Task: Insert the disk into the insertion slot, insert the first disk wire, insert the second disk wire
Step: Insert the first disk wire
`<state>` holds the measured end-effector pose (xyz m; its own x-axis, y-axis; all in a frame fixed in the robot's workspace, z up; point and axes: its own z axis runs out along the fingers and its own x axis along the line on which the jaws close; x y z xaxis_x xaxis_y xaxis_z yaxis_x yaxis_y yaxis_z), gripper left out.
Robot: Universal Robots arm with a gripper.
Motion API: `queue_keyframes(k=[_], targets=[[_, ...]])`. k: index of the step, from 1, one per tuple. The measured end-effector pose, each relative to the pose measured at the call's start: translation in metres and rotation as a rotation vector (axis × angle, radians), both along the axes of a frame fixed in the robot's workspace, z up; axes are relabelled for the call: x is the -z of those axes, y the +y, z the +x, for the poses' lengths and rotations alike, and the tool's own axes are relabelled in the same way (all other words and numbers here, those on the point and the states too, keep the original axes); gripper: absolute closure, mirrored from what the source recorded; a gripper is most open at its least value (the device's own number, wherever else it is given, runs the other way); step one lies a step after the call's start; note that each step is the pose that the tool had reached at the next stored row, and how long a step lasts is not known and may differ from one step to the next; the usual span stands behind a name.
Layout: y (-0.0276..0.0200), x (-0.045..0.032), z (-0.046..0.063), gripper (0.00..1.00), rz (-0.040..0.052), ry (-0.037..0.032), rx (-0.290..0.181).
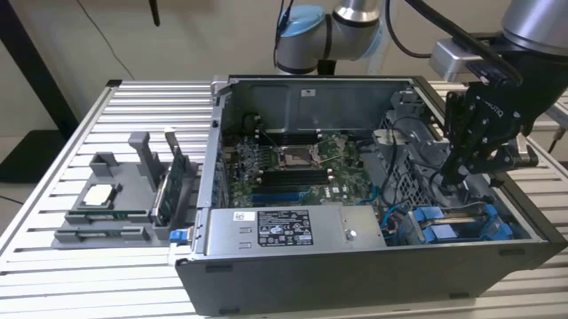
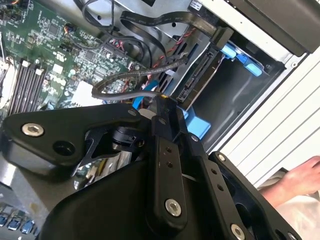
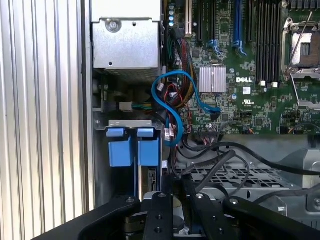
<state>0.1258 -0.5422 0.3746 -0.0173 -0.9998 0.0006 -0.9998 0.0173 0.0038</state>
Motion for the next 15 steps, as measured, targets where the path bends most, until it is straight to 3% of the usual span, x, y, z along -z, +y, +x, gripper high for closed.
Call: queue_keyframes(k=[8, 15], targets=[[-0.0038, 0.0048, 0.001, 0.81, 0.0001, 0.0001, 0.0], [-0.0115, 0.0062, 0.005, 0.81, 0.0, 0.004, 0.0]])
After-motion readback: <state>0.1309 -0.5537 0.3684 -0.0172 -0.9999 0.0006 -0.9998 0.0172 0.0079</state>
